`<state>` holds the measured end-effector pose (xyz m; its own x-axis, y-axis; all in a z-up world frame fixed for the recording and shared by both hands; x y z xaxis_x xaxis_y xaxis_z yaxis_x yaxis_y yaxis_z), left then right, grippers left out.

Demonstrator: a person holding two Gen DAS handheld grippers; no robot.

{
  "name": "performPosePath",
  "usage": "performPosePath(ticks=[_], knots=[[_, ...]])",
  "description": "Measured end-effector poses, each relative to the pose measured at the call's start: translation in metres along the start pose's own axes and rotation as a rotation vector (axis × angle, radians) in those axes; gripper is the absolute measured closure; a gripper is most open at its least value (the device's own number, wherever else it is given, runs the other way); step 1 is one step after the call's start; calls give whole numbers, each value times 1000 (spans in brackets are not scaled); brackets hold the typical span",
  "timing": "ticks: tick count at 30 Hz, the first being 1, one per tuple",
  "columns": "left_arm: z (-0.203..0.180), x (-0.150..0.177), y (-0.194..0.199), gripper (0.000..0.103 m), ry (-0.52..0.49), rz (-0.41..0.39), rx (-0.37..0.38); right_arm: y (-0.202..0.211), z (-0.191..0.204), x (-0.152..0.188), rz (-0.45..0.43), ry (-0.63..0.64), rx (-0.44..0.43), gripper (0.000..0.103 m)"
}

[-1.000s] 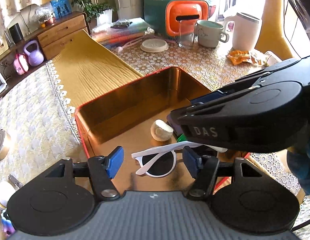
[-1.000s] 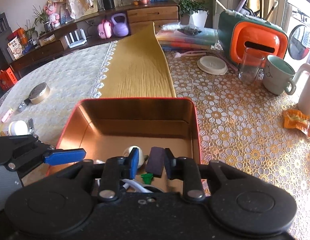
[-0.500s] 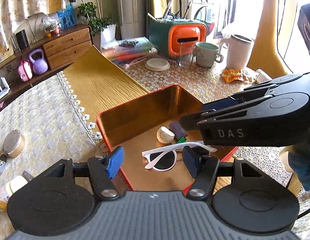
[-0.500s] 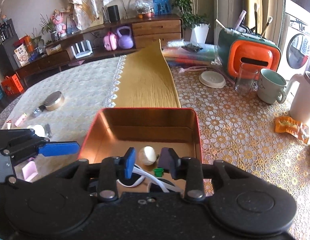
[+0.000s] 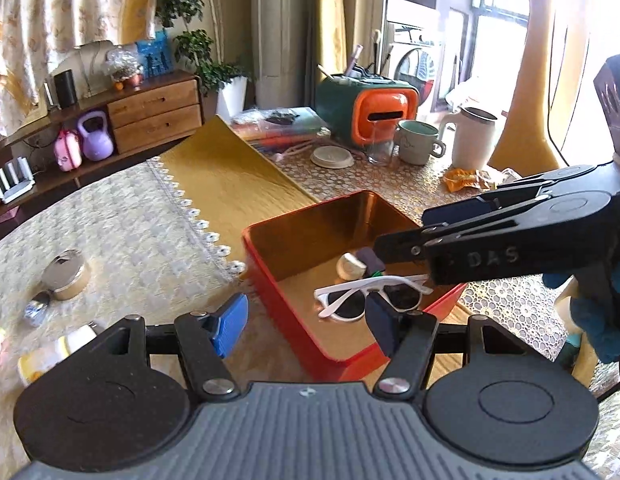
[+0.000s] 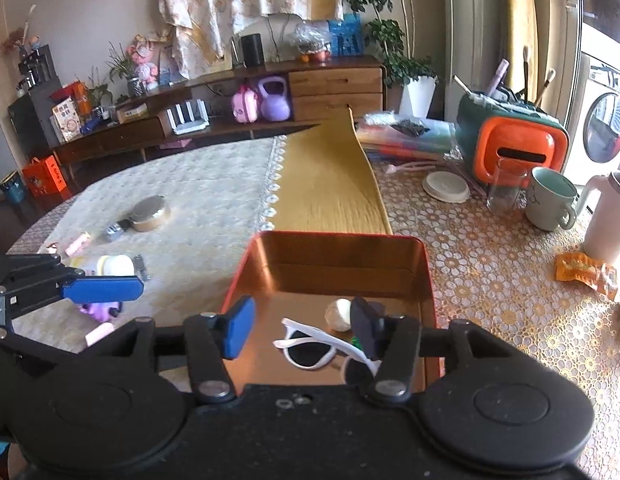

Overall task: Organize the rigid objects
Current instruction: 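Withdraw both tools from the tin back over the table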

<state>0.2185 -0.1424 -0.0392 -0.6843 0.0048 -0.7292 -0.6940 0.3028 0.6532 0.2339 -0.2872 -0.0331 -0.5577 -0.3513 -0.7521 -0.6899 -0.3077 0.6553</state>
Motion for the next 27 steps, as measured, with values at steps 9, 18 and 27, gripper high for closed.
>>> performPosePath(ticks=[9, 18, 27], knots=[[40, 10, 36, 29, 62, -67, -57, 10, 28, -1, -36, 9, -48, 34], [87, 22, 63, 21, 140, -114, -136, 17, 53, -1, -71, 4, -82, 17], [136, 34, 82, 17, 225, -170, -228, 12, 95, 3, -107, 89, -135, 0]])
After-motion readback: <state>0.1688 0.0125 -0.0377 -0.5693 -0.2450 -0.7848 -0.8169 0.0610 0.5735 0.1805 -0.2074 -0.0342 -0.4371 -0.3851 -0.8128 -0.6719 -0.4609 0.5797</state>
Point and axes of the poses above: each gripper's, at about its wrist camera, not at the fingertips, and y roughly against the way its jaws point, z to its left, x to its underside, the point moved 5 cm from there along -y, roughly the way its jaws point, and after that the axes turned 14 degrees about y, right-handed, at the moved point
